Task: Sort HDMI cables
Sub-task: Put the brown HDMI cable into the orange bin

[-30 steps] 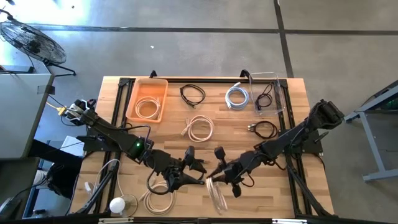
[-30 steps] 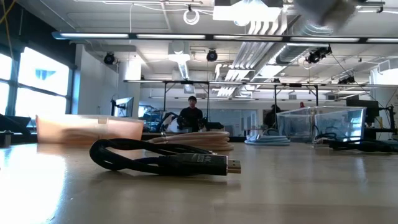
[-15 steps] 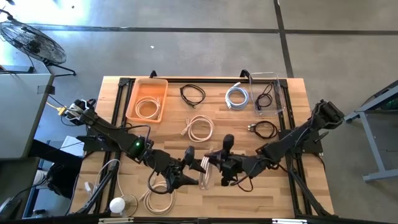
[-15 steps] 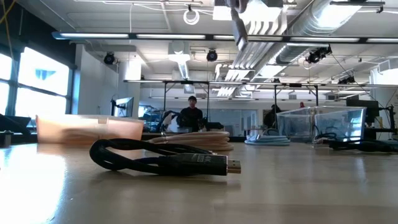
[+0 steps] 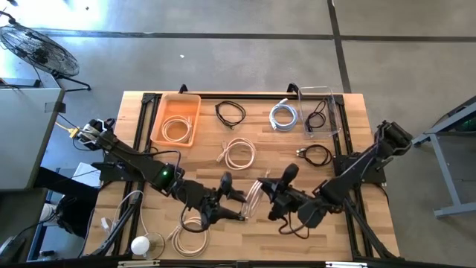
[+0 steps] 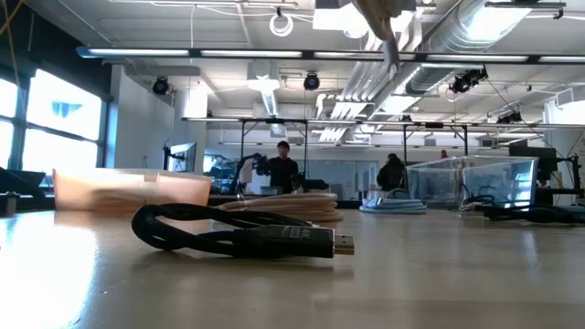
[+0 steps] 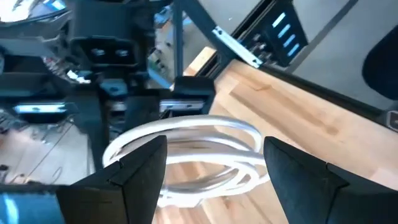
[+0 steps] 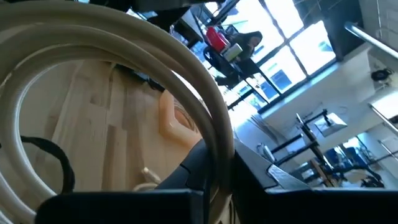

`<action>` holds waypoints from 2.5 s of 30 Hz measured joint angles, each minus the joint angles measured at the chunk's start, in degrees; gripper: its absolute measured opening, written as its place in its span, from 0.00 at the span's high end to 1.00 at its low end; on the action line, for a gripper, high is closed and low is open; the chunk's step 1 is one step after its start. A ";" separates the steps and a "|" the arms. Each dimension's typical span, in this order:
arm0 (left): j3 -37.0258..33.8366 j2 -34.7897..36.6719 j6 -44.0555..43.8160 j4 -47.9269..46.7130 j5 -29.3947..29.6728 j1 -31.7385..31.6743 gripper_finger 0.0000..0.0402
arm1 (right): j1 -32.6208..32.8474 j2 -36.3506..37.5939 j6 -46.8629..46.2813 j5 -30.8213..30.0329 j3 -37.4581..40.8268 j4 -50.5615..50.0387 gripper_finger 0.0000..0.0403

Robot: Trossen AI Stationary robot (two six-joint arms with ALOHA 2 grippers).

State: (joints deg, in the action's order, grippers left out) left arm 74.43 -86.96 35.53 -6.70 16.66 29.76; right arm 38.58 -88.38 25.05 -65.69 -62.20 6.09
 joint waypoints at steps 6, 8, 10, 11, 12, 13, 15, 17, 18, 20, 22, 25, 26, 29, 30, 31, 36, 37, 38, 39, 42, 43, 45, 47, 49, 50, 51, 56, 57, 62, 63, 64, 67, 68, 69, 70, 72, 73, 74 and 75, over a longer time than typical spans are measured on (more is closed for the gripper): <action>0.00 0.00 -1.65 0.10 2.26 -0.07 0.35 | 2.00 0.00 0.73 -4.94 -0.01 -0.77 0.91; 0.00 0.00 -2.96 0.09 2.28 -0.11 0.35 | 2.37 0.00 3.75 -5.06 -0.01 1.77 0.91; 0.00 0.00 -4.47 0.11 2.46 -0.13 0.35 | 2.71 0.00 6.86 -5.27 0.00 4.38 0.91; 0.00 0.00 -5.26 0.11 2.50 -0.13 0.35 | 2.84 0.00 8.41 -5.19 0.01 5.30 0.91; 0.00 0.00 -6.19 0.11 2.63 -0.13 0.35 | 2.99 0.00 9.87 -4.95 -0.01 5.99 0.91; 0.00 0.00 -7.25 0.13 3.05 -0.13 0.35 | 3.12 0.00 11.24 -4.62 0.00 6.88 0.91; 0.00 0.00 -9.25 0.13 4.44 -0.13 0.35 | 3.20 0.00 13.81 -4.46 0.00 9.23 0.91; 0.00 0.00 -10.94 0.15 5.79 -0.13 0.35 | 3.20 0.00 16.22 -4.27 0.01 11.31 0.91; -0.02 0.00 -11.77 0.11 6.56 -0.13 0.35 | 3.19 0.00 17.38 -4.15 0.01 12.23 0.91; -0.04 0.00 -12.95 0.12 7.95 -0.13 0.35 | 2.89 0.00 19.41 -3.77 0.01 13.83 0.91; -0.04 0.00 -13.33 0.12 8.39 -0.13 0.35 | 2.42 0.00 21.01 -3.48 0.01 14.86 0.91; -0.04 -0.16 -13.35 0.17 8.40 -0.13 0.35 | 1.38 0.00 21.80 -2.91 0.01 15.21 0.91; -0.04 -0.38 -13.35 0.33 8.32 -0.13 0.35 | 1.03 0.00 21.82 -2.86 0.01 15.16 0.91; -0.07 -1.22 -13.35 0.24 8.11 -0.13 0.35 | 0.26 0.00 21.71 -2.58 0.01 14.29 0.91; -0.07 -1.52 -13.35 0.36 7.72 -0.13 0.35 | 0.11 0.00 21.69 -2.44 0.01 14.17 0.90; -0.07 -1.81 -13.35 0.39 7.15 -0.15 0.35 | 0.05 0.00 21.79 -2.35 0.01 14.19 0.90; -0.09 -2.58 -13.46 1.72 3.21 -0.11 0.35 | -0.02 0.00 22.85 -2.52 0.01 14.32 0.90; -0.09 -2.61 -13.59 1.89 2.78 -0.11 0.35 | -0.02 0.00 22.93 -2.62 0.01 14.33 0.90; -0.09 -2.64 -13.69 2.24 2.08 -0.11 0.35 | 0.01 0.00 22.98 -2.89 0.01 14.31 0.90; -0.09 -2.67 -13.76 2.69 1.31 -0.15 0.35 | 0.05 0.00 22.98 -3.22 0.01 14.34 0.90; -0.09 -2.67 -13.76 3.35 0.41 -0.17 0.35 | 0.05 0.00 22.98 -3.13 0.01 14.43 0.90; -0.09 -2.67 -13.75 3.44 0.46 -0.15 0.35 | 0.05 0.00 22.97 -2.92 0.01 14.42 0.90; -0.09 -2.67 -13.55 3.56 0.69 -0.15 0.35 | 0.05 0.00 22.97 -2.93 0.01 14.43 0.90; -0.09 -2.67 -13.45 3.56 0.81 -0.17 0.35 | 0.03 0.00 22.89 -2.93 0.01 14.41 0.90; -0.09 -2.67 -13.34 3.56 1.39 -0.17 0.35 | 0.03 0.00 22.87 -2.95 0.01 14.38 0.90; -0.09 -2.67 -13.33 3.62 2.11 -0.15 0.35 | 0.03 0.00 22.87 -2.95 0.01 14.38 0.90; -0.09 -2.67 -13.33 3.74 2.92 -0.15 0.35 | 0.01 0.00 22.85 -2.98 0.01 14.34 0.90; -0.09 -2.67 -13.31 3.76 4.40 -0.13 0.35 | -0.02 0.00 22.69 -2.98 0.03 14.28 0.90; -0.09 -2.67 -13.31 3.76 4.49 -0.15 0.35 | -0.02 0.00 22.56 -2.98 0.05 14.27 0.90; -0.09 -2.67 -11.57 3.01 5.75 -0.13 0.35 | -0.02 0.00 22.52 -2.80 0.07 14.27 0.90; -0.09 -2.67 -10.46 2.91 6.04 -0.13 0.35 | 0.00 0.00 22.52 -2.54 0.08 14.27 0.90; -0.09 -2.67 -9.30 2.84 6.02 -0.13 0.35 | -0.02 0.00 22.52 -2.12 0.08 14.27 0.90; -0.08 -2.67 -5.75 2.80 5.29 -0.13 0.35 | -0.01 0.00 22.19 -1.71 0.08 14.16 0.90; -0.08 -2.67 -5.16 2.79 5.09 -0.13 0.35 | 0.01 0.00 21.80 -1.68 0.08 13.88 0.90; -0.07 -2.67 -4.61 2.78 4.94 -0.13 0.35 | 0.01 0.00 21.53 -1.66 0.08 13.55 0.90; -0.07 -2.67 -4.04 2.79 4.91 -0.13 0.35 | 0.01 -0.02 21.47 -1.64 0.08 13.37 0.90; -0.07 -2.67 -3.58 2.67 4.90 -0.13 0.35 | 0.01 -0.02 21.43 -1.62 0.12 13.35 0.90; -0.07 -2.64 -3.37 2.69 4.88 -0.13 0.35 | 0.01 -0.02 21.37 -1.60 0.12 13.39 0.90; -0.07 -2.64 -3.37 2.71 4.89 -0.13 0.35 | 0.01 -0.02 21.32 -1.62 0.12 13.37 0.90; -0.07 -2.64 -3.42 2.69 4.88 -0.13 0.35 | 0.01 -0.02 21.32 -1.59 0.12 13.37 0.90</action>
State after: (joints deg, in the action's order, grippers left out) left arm 74.37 -89.60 32.10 -4.01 21.54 29.63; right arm 38.59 -88.40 46.37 -67.27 -62.08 19.46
